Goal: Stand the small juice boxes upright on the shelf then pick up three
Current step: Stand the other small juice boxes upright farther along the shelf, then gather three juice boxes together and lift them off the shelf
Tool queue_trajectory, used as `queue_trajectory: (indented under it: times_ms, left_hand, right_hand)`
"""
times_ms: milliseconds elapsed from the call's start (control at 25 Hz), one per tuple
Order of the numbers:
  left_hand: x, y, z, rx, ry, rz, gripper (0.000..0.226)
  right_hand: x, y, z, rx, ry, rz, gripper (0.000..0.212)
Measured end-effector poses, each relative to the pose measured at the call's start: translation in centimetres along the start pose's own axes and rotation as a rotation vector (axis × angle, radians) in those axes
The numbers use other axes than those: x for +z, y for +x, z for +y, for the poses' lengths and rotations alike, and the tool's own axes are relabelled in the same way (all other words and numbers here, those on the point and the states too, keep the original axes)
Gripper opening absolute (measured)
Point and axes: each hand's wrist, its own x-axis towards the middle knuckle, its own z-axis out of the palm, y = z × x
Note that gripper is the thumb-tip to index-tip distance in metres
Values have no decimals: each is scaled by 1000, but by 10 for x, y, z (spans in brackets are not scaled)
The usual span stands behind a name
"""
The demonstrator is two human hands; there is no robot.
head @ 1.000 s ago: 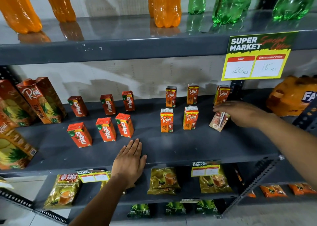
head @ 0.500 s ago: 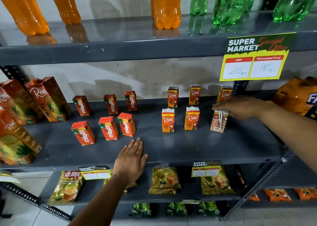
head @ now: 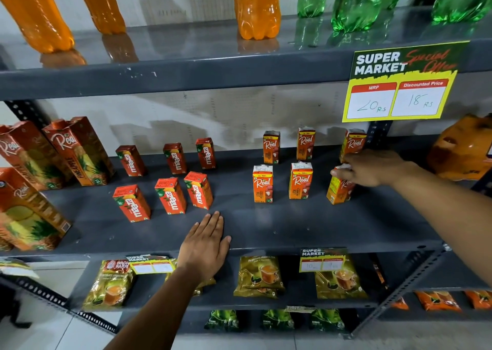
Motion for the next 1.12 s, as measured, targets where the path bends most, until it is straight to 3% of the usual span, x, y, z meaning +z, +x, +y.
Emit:
queue_trajectory:
  times_ms: [120, 320, 480, 640, 760, 1000, 1120]
  left_hand:
    - [1, 0, -1, 1, 1, -7, 78]
    - [1, 4, 0, -70, -125, 48, 74]
    - [-9, 26, 26, -200, -422, 90, 70]
    - [-26, 67, 45, -248, -807, -59, 101]
    - [-30, 98, 55, -252, -1016, -84, 104]
    - [-23, 140, 60, -191, -1106, -141, 53]
    - [-23, 155, 70, -167, -1100, -193, 48]
  right_hand:
    - [0, -5, 13, 22, 149, 23, 89]
    - [18, -27, 35, 19, 764, 49, 100]
    - [57, -23, 36, 17, 1056, 12, 108]
    - [80, -13, 21, 33, 1337, 7, 91]
    - [86, -2, 14, 65, 1290, -6, 74]
    - [80, 17, 0, 121, 1175, -4, 62]
    - [75, 27, -14, 98, 1127, -64, 61]
